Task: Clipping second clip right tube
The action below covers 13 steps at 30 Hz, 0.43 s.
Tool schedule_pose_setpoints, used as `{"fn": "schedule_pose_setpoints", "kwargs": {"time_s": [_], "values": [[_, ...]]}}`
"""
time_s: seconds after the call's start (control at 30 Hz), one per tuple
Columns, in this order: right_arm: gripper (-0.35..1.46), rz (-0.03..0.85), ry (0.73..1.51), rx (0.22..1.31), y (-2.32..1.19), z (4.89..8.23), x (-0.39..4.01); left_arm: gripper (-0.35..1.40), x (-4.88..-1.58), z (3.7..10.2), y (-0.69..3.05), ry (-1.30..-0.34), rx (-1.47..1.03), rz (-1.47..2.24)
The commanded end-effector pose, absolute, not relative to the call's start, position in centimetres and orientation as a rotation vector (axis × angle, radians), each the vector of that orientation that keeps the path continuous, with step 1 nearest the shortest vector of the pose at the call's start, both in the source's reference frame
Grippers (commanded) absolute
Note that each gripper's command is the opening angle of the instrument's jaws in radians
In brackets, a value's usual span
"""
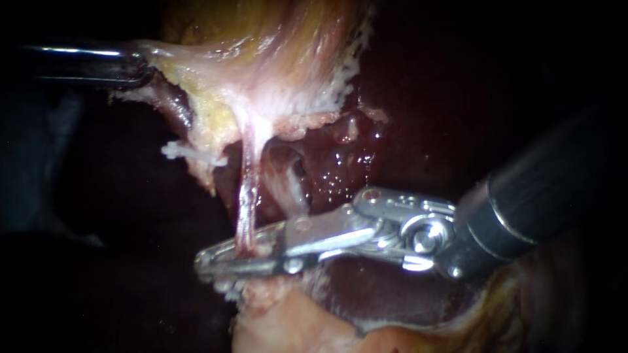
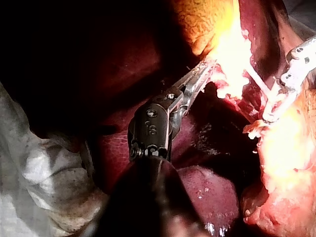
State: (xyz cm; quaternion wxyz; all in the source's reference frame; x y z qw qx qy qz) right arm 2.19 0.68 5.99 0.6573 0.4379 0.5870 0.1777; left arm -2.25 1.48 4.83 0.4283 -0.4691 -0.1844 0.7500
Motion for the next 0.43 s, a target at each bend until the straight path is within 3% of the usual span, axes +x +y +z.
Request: {"fn": "schedule_pose_setpoints", "kwargs": {"time_s": [0.03,0.43], "values": [[-0.35,0.402,1.328,0.994,0.68,6.0,2.18,-0.35,-2.24,4.83,1.48,-0.46,-1.171,1.873],[-0.35,0.392,1.296,0.986,0.67,6.04,2.17,-0.35,-2.25,4.84,1.48,-0.46,-1.171,1.873]]}}
